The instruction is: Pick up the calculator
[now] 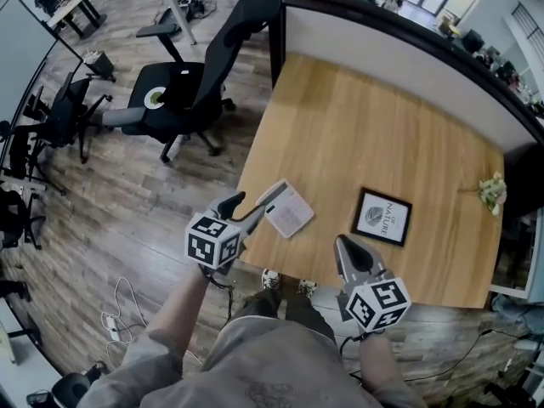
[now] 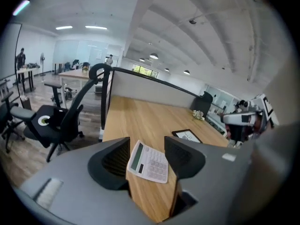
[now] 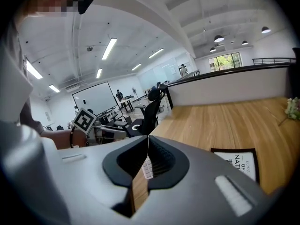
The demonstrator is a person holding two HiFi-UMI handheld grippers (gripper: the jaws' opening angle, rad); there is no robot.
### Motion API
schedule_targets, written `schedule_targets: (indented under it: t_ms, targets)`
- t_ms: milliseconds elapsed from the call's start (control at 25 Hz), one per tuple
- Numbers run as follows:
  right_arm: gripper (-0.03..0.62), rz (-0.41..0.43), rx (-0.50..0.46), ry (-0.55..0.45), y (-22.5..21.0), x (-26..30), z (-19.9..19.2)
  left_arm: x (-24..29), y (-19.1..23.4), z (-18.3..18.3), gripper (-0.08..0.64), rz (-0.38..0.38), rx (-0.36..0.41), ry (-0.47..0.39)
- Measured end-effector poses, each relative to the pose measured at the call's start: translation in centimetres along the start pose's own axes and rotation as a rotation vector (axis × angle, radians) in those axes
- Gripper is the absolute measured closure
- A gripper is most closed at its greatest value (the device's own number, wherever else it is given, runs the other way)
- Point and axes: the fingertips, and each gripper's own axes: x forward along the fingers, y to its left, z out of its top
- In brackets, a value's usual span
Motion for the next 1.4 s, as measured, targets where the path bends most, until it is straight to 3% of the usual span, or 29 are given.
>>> schedule_targets:
  t_ms: [120, 400, 640, 800, 920, 1120, 1280, 1400]
  targets:
    - [0.581, 0.001, 0.010, 0.036, -1.2, 1.1, -1.1, 2.4, 0.7, -1.6, 0.331, -0.033, -0.077, 0.035]
    - [0.581, 0.004, 0.037, 0.100, -2.6, 3.0, -3.4, 7.2, 3.5, -6.1, 0.331, -0.017, -0.204, 0.147]
    - [0.581, 0.003, 0.074, 0.154, -3.1, 3.3, -6.1, 10.2, 4.6, -9.0, 0.331, -0.032, -0.279, 0.212]
    - [0.581, 0.000, 0.084, 0.169, -3.2, 3.0, -6.9, 11.1, 4.6, -10.2, 0.376, -0.046, -0.310, 0.242]
    - [0.581, -0.001, 0.084, 0.173, -3.3, 2.7, -7.2, 11.2, 4.1, -10.4, 0.440, -0.072, -0.328, 0.238]
    - [0.581, -0.003, 0.079, 0.181, -3.4, 2.1, -7.6, 10.6, 3.5, -9.9, 0.461, -0.103, -0.331, 0.233]
    - [0.581, -0.014, 0.076, 0.160, -3.5, 1.3, -7.1, 9.3, 2.2, -8.1, 0.503, -0.172, -0.449, 0.181]
    - [0.581, -0.047, 0.003, 0.118, -3.3, 0.4, -5.8, 8.1, 1.5, -6.6, 0.506, -0.150, -0.417, 0.145]
